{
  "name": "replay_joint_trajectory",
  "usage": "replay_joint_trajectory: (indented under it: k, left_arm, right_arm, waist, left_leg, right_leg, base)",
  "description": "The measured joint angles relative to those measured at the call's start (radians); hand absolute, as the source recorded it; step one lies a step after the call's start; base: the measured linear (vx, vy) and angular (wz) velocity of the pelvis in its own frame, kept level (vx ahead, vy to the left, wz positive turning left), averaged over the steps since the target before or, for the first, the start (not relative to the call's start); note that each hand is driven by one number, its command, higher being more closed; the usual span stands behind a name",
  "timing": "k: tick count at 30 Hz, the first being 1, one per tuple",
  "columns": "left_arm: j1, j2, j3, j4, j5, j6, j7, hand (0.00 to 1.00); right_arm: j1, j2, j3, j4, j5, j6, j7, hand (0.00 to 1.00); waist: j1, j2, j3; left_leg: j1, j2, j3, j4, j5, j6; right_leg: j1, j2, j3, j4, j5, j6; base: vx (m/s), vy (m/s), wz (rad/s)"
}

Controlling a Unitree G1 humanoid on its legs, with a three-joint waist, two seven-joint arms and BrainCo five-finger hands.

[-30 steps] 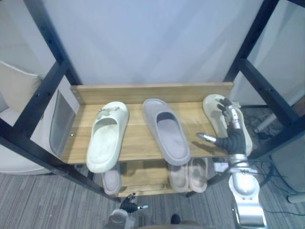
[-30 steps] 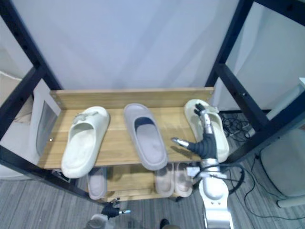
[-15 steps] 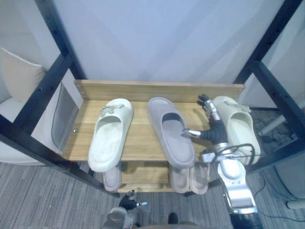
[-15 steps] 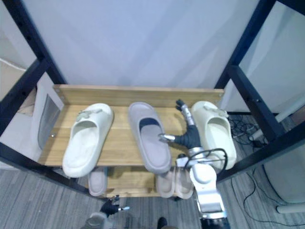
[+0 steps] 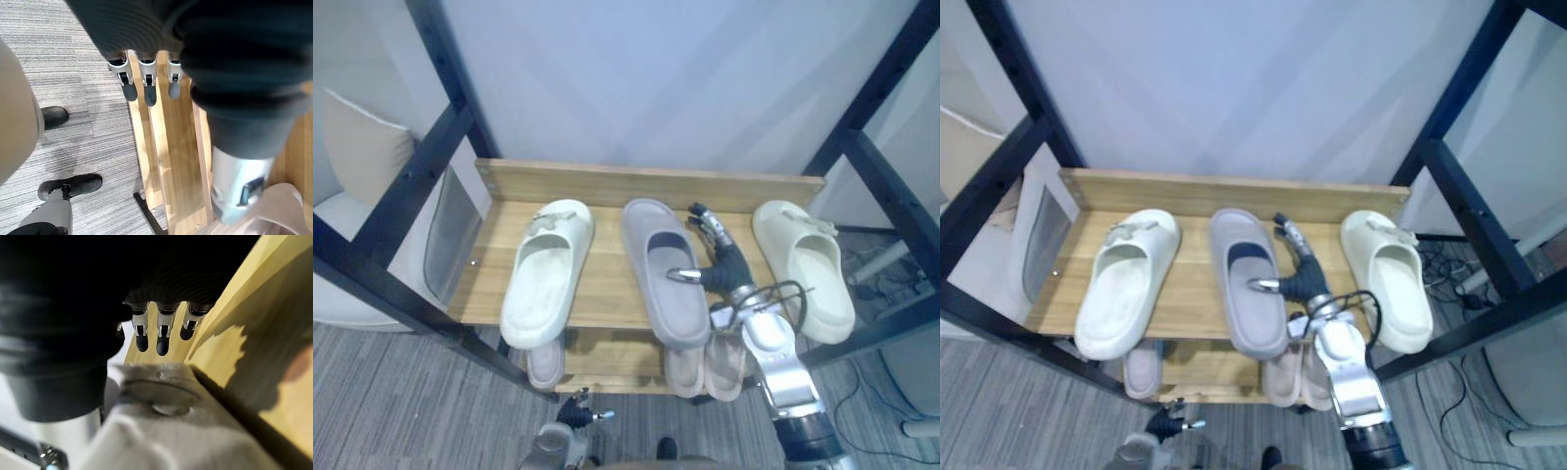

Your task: Organize the slippers on the shoe rack

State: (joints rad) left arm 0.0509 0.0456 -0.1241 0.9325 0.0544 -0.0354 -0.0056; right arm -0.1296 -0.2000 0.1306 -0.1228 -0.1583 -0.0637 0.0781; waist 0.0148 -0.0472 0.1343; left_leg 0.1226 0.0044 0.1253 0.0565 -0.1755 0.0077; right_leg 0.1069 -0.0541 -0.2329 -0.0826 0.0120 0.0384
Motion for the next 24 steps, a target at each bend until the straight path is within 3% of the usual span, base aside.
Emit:
replay_joint_trajectory:
  k: [1, 2, 24]
  left_arm:
    - [0.000, 0.000, 0.008, -0.001, 0.000, 0.000, -0.001, 0.00]
    - [0.000, 0.000, 0.009, -0.001, 0.000, 0.000, -0.001, 0.00]
    - [-0.020, 0.000, 0.009, 0.003, 0.000, -0.002, -0.021, 0.00]
  right_arm:
    - [-0.024, 0.000, 0.000, 0.026, 0.000, 0.002, 0.003, 0.00]
    - [-0.030, 0.000, 0.000, 0.031, 0.000, 0.003, 0.004, 1.00]
    - [-0.141, -0.018, -0.039, 0.116, 0.013, -0.009, 0.002, 1.00]
  waist:
    - [0.001, -0.004, 0.002]
    - [0.001, -0.005, 0.003]
    - [0.021, -0.008, 0.030]
  left_leg:
    - [0.000, 0.000, 0.000, 0.000, 0.000, 0.000]
    - [0.000, 0.000, 0.000, 0.001, 0.000, 0.000]
    - [0.002, 0.000, -0.032, 0.006, 0.007, -0.003]
  right_leg:
    - [0.001, 0.000, 0.000, -0.002, 0.002, -0.001]
    - [0.001, 0.000, 0.000, -0.002, 0.002, -0.001]
    - [0.021, 0.001, -0.030, -0.005, 0.003, -0.001]
  base:
    - [-0.03, -0.034, 0.04]
    - [-0.04, -0.032, 0.00]
    - [-0.03, -0.022, 0.04]
